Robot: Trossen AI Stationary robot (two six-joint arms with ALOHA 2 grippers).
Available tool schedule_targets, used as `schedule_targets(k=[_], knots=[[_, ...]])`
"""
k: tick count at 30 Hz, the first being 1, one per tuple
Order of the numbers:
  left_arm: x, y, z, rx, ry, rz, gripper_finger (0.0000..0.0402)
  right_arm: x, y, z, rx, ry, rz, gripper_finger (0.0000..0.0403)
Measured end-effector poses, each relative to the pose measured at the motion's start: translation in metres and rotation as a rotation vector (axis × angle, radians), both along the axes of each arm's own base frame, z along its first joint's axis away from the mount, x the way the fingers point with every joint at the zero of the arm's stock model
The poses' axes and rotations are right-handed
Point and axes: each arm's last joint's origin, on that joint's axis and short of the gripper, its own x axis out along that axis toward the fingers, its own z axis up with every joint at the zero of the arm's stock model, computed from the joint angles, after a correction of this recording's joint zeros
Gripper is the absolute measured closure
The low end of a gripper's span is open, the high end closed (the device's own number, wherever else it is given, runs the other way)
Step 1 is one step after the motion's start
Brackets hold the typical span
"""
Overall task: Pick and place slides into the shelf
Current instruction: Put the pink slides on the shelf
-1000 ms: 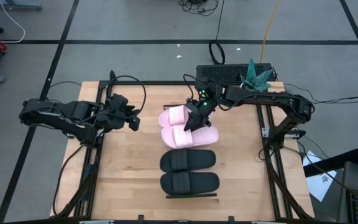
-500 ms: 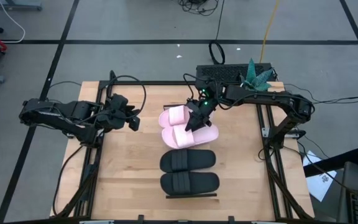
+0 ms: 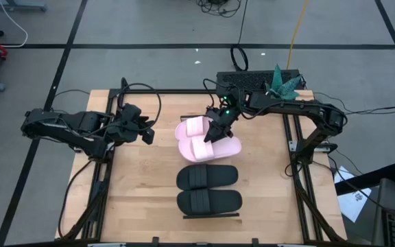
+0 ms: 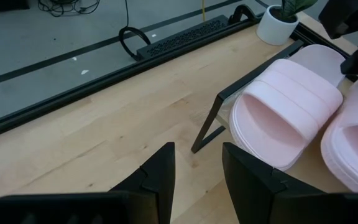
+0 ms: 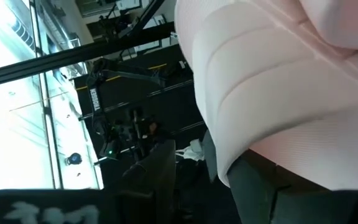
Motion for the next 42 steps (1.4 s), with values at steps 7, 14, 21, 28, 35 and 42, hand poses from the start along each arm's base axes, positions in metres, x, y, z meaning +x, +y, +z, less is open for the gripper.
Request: schedule_targets(k=[7,14,21,28,35,42], knots=[[0.000,0.000,0.000,0.000,0.000,0.000,0.0273,0.003,0.004,-0.001,-0.036,-0.003,-0.023,0.0273],[0.000,0.000,0.000,0.000,0.000,0.000,0.0273,0.009,0.006,0.005,-0.033,-0.066,-0.028,0.0273],[0.000,0.000,0.000,0.000,0.000,0.000,0.0273,0.011,0.008,0.008,-0.021,-0.078,-0.035,0.0273],[0.000,0.000,0.000,0.000,0.000,0.000,0.0273,0.015,0.014,0.005,-0.029,-0.068,-0.032,0.0273],[0.000,0.000,0.000,0.000,0.000,0.000,0.0273,0.022,0.021,-0.008,-0.014,-0.040,0.014,0.0273],[0.000,0.000,0.000,0.002,0.002,-0.002,0.0272,0.023,0.022,-0.010,-0.014,-0.038,0.023,0.0273]])
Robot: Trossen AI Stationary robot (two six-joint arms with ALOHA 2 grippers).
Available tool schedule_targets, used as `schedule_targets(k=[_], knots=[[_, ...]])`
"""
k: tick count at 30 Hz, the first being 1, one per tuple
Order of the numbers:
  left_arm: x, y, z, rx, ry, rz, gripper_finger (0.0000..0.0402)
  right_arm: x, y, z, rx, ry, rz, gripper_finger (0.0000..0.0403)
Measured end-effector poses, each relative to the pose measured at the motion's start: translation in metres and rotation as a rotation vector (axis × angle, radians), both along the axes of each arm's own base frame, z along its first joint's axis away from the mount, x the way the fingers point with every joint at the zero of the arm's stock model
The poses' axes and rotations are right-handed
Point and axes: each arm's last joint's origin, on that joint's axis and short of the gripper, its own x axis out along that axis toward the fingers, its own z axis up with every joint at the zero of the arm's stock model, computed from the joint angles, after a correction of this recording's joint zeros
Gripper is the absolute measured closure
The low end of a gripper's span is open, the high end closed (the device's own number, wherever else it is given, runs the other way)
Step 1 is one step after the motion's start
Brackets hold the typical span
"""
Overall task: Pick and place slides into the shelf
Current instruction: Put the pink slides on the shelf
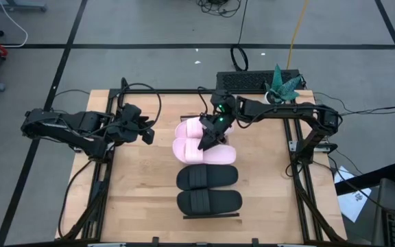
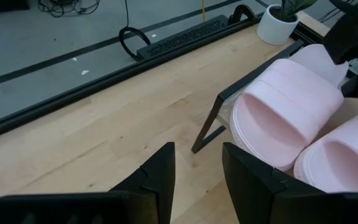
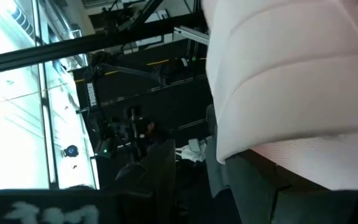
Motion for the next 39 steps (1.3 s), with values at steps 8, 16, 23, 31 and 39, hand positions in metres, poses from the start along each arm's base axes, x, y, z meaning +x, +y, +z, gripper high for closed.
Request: schedule_targets(k=[8,16,23,31,39], knots=[[0.0000,0.0000,0.0000,0.010,0.010,-0.011,0.0273,-0.0001,-0.0001,0.0000,-0.008,-0.012,0.006,0.0273],[0.0000,0.0000,0.0000,0.012,0.011,-0.012,0.0273,-0.0010,0.0010,0.0007,0.008,-0.029,0.056,0.0273],[0.0000,0.0000,0.0000,0.010,0.009,-0.010,0.0272,-0.0023,-0.0012,0.0009,0.028,-0.027,0.076,0.0273],[0.0000,0.0000,0.0000,0.007,0.007,-0.007,0.0273,-0.0044,-0.0029,0.0006,0.056,-0.020,0.113,0.0273],[0.0000,0.0001,0.0000,0.007,0.006,-0.006,0.0272,-0.0054,-0.0027,-0.0003,0.057,-0.023,0.130,0.0273]])
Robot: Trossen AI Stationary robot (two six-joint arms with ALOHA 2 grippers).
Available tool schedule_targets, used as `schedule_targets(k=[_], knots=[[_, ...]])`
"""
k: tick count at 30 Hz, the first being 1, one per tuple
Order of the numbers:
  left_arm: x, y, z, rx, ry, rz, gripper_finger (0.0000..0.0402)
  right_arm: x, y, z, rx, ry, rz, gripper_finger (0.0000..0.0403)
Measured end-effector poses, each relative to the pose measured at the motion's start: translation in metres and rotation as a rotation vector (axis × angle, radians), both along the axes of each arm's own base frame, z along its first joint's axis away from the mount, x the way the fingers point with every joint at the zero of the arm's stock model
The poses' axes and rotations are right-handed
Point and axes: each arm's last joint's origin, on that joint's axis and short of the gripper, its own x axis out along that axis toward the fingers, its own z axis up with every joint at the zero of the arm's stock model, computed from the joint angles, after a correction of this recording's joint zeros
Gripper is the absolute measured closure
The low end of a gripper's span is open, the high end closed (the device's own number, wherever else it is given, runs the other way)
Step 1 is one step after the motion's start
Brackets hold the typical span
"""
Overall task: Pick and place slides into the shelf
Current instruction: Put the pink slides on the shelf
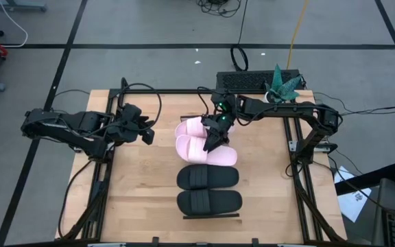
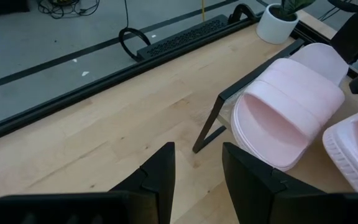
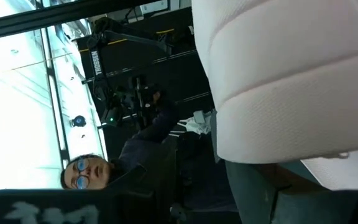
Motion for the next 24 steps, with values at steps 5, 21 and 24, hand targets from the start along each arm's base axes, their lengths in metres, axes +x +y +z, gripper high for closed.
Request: schedule_targets(k=[5,21,24], knots=[[0.0000,-0.0001,0.0000,-0.001,-0.001,0.001,0.0273,0.0000,0.0000,-0.0003,-0.003,0.000,-0.003,0.0273],[0.0000,0.0000,0.0000,-0.007,-0.006,0.007,0.0273,-0.0037,0.0000,-0.0050,0.024,0.082,-0.005,0.0273],[0.0000,0.0000,0.0000,-0.005,-0.005,0.005,0.0273,-0.0057,-0.0017,-0.0015,0.020,0.072,-0.015,0.0273]])
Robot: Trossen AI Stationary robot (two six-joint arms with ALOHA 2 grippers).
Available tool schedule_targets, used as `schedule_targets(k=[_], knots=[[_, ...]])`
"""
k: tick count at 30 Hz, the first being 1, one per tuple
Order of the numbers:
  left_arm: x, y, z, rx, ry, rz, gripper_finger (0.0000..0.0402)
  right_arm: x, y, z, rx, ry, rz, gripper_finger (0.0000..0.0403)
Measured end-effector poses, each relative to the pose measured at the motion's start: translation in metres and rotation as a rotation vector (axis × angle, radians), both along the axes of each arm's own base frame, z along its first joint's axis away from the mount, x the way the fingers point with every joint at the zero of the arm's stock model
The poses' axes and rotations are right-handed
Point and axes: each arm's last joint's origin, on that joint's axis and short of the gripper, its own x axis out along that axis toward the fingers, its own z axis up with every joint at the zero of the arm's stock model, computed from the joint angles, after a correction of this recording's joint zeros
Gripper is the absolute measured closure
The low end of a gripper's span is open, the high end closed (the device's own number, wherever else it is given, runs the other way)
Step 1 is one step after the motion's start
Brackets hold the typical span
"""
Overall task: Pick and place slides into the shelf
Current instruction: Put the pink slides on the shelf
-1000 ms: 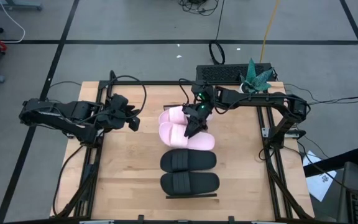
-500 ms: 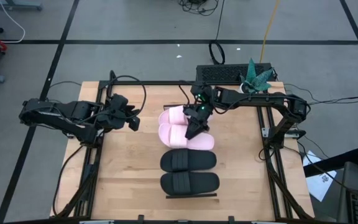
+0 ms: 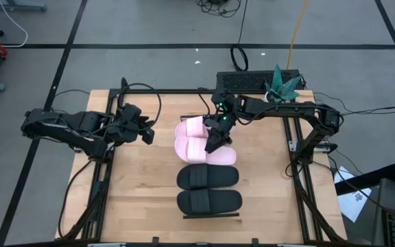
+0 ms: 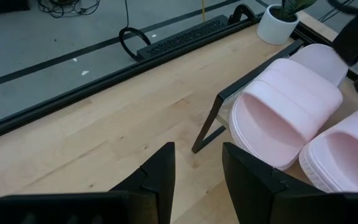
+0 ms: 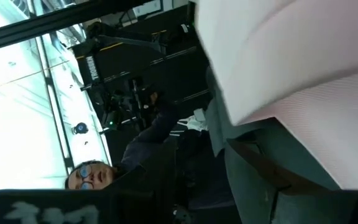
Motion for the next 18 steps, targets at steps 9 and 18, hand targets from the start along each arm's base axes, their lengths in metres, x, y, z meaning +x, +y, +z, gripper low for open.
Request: schedule_targets(k=[9,18], knots=[[0.007,-0.003,0.004,0.055,0.033,-0.180,0.0273,-0.023,-0.003,0.053,-0.153,-0.253,-0.132,0.0273],[0.044,0.000,-0.012,0.145,0.188,-0.490,0.0273,-0.048,0.000,0.097,-0.265,-0.453,-0.281,0.0273]])
